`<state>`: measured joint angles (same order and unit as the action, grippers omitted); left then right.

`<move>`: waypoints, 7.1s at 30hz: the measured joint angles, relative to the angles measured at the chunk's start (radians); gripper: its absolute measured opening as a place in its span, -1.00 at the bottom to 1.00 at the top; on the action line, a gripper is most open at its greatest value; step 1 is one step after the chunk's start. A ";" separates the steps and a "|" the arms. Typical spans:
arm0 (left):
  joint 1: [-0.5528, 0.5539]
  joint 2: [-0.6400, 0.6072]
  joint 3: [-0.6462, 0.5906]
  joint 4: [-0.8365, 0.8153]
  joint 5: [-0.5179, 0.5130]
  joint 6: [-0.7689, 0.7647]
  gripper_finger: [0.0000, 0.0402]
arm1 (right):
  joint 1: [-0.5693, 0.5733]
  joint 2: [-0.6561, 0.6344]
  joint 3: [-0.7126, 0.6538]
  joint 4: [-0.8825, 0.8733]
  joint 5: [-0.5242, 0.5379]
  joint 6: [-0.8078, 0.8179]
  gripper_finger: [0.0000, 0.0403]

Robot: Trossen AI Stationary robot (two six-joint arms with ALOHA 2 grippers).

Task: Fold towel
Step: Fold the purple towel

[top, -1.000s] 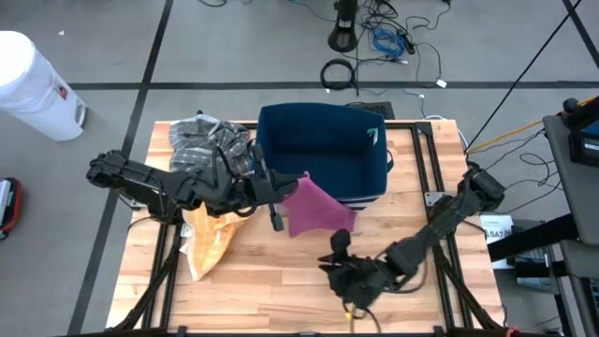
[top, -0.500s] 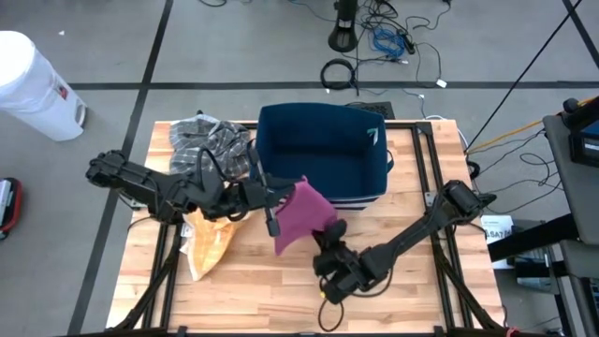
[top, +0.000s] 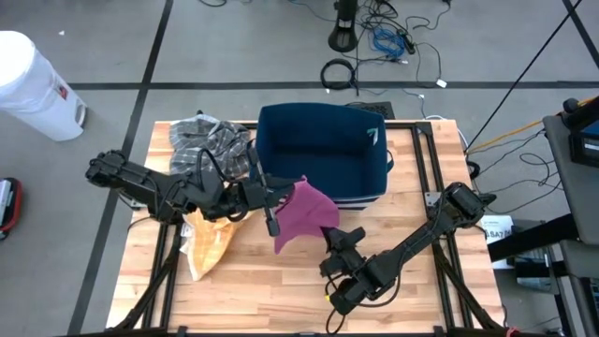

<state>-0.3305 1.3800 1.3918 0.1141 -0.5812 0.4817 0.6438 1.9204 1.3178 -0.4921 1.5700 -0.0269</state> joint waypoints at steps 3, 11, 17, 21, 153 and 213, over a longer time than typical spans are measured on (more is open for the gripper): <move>0.000 0.000 0.000 -0.008 0.000 -0.004 -1.00 | 0.009 -0.030 0.000 -0.006 0.001 0.058 -0.92; 0.000 0.000 0.000 -0.041 -0.037 -0.003 -1.00 | 0.043 -0.138 0.001 -0.136 0.003 0.312 -0.92; 0.000 0.000 0.000 -0.142 -0.052 -0.033 -1.00 | 0.080 -0.220 0.001 -0.147 0.001 0.312 -0.92; 0.000 0.000 0.000 -0.253 -0.069 -0.102 -1.00 | 0.116 -0.289 0.001 -0.129 0.001 0.289 -0.92; -0.079 -0.055 0.002 -0.504 0.435 -0.188 -0.62 | 0.071 -0.346 -0.432 0.165 -0.906 0.495 -0.66; 0.017 0.092 -0.212 -0.636 0.629 -0.417 0.19 | -0.086 0.091 -0.192 0.700 -1.432 -0.186 -0.04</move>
<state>-0.3134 1.4723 1.1797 -0.5220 0.0475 0.0647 0.5578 2.0111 1.1255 0.2078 0.1382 -0.2133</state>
